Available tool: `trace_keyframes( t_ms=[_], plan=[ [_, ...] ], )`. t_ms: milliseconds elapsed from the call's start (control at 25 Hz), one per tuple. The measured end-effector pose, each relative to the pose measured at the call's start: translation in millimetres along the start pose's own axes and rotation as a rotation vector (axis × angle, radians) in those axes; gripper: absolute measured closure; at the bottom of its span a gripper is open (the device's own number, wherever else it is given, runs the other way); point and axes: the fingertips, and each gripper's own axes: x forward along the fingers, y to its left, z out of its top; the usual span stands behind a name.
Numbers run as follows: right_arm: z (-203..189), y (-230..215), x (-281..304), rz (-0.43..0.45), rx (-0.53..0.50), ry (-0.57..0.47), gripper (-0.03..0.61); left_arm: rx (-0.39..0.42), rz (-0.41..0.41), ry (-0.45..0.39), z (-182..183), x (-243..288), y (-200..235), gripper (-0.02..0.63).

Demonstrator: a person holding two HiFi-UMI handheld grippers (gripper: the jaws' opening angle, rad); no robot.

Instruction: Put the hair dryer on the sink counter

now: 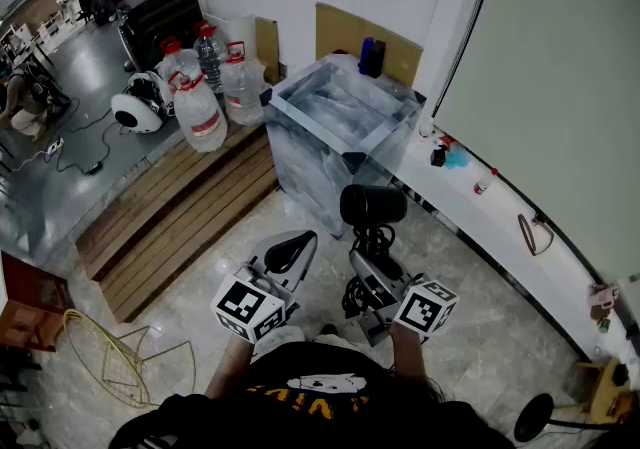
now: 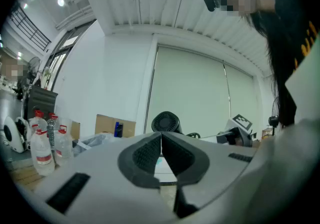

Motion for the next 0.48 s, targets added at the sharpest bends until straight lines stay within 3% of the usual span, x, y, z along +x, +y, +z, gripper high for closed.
trace_keyframes(
  t_ms=[480],
  plan=[
    [9, -17, -15, 0.009, -0.011, 0.015, 0.374, 0.003, 0.035, -0.005, -8, 19, -11, 0.604]
  ],
)
